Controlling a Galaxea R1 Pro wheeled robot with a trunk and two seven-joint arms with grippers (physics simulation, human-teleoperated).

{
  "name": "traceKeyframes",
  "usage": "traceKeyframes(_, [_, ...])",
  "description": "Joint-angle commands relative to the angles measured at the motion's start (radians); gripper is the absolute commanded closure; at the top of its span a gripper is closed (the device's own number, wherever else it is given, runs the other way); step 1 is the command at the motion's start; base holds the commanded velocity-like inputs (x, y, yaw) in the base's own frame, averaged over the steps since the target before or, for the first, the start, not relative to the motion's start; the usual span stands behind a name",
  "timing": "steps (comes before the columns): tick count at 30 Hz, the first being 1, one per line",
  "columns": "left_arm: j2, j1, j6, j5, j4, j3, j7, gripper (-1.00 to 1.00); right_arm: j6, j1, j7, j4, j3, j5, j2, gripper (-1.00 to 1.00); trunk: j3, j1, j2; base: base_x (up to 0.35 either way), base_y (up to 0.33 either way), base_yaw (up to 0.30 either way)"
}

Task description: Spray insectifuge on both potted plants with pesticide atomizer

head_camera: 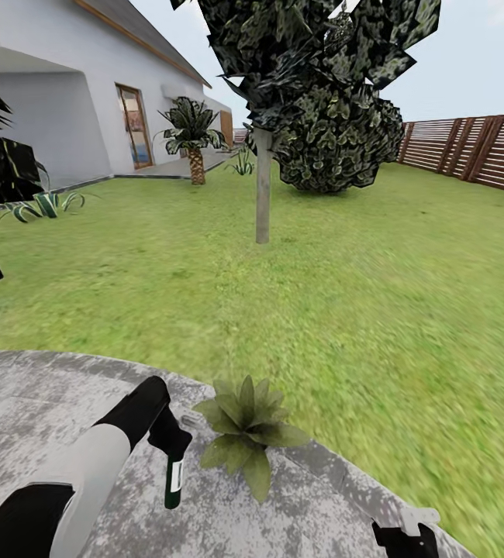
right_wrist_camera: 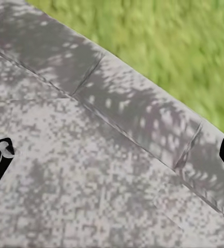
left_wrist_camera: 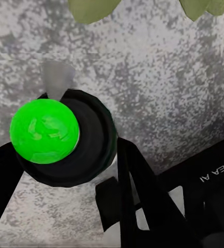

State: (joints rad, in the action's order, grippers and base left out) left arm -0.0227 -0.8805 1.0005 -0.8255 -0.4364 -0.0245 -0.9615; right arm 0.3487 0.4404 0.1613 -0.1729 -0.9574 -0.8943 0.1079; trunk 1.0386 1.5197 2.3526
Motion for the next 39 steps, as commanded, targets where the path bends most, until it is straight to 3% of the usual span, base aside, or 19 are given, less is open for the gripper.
traceKeyframes(1, [0.002, 0.000, 0.004, -0.007, 0.000, -0.004, -0.010, 1.00, 0.003, 0.000, 0.007, 0.000, -0.009, -0.003, 0.000, -1.00, 0.001, 0.000, 0.000, 0.006, 0.000, 0.000])
traceKeyframes(3, [0.010, 0.004, -0.005, -0.009, 0.002, -0.009, -0.013, 1.00, 0.003, 0.000, 0.009, 0.000, -0.008, -0.004, 0.002, -1.00, 0.001, 0.000, 0.000, 0.001, 0.000, 0.000])
traceKeyframes(5, [0.013, 0.006, -0.011, -0.010, 0.003, -0.036, -0.021, 1.00, 0.003, -0.012, 0.009, 0.000, -0.008, -0.004, 0.004, -1.00, 0.001, 0.000, 0.000, 0.000, 0.000, 0.000])
traceKeyframes(7, [0.016, 0.006, -0.015, -0.011, 0.002, -0.153, -0.110, 1.00, 0.004, -0.023, 0.009, -0.001, -0.007, -0.005, 0.004, -1.00, 0.001, 0.000, 0.000, 0.000, 0.000, 0.000])
traceKeyframes(8, [0.018, 0.005, -0.015, -0.012, 0.002, -0.193, -0.145, 1.00, 0.005, -0.023, 0.009, -0.001, -0.007, -0.005, 0.004, -1.00, 0.001, 0.000, 0.000, 0.000, 0.000, 0.000])
traceKeyframes(10, [0.019, -0.004, -0.016, -0.017, 0.000, -0.329, -0.257, 1.00, 0.004, -0.025, 0.009, -0.002, -0.008, -0.005, 0.007, -1.00, 0.001, 0.000, 0.000, 0.000, 0.000, 0.000])
traceKeyframes(14, [0.018, -0.005, -0.014, -0.017, 0.000, -0.350, -0.273, 1.00, 0.005, -0.025, 0.009, -0.002, -0.008, -0.005, 0.007, -1.00, 0.001, 0.000, 0.000, 0.004, 0.000, 0.000])
traceKeyframes(29, [0.008, 0.004, -0.012, -0.014, 0.001, -0.365, -0.273, 1.00, 0.006, -0.028, 0.007, 0.000, -0.007, -0.005, 0.006, -1.00, 0.001, 0.000, 0.000, 0.089, 0.077, 0.000])
traceKeyframes(34, [0.013, 0.009, -0.011, -0.011, 0.009, -0.413, -0.273, 1.00, 0.007, -0.028, 0.007, 0.000, -0.007, -0.005, 0.006, -1.00, 0.001, 0.000, 0.000, 0.000, 0.000, 0.000])
traceKeyframes(39, [0.014, 0.009, -0.012, -0.011, 0.024, -0.419, -0.273, 1.00, 0.007, -0.028, 0.007, 0.000, -0.007, -0.005, 0.006, -1.00, 0.001, 0.000, 0.000, 0.000, 0.000, 0.000])
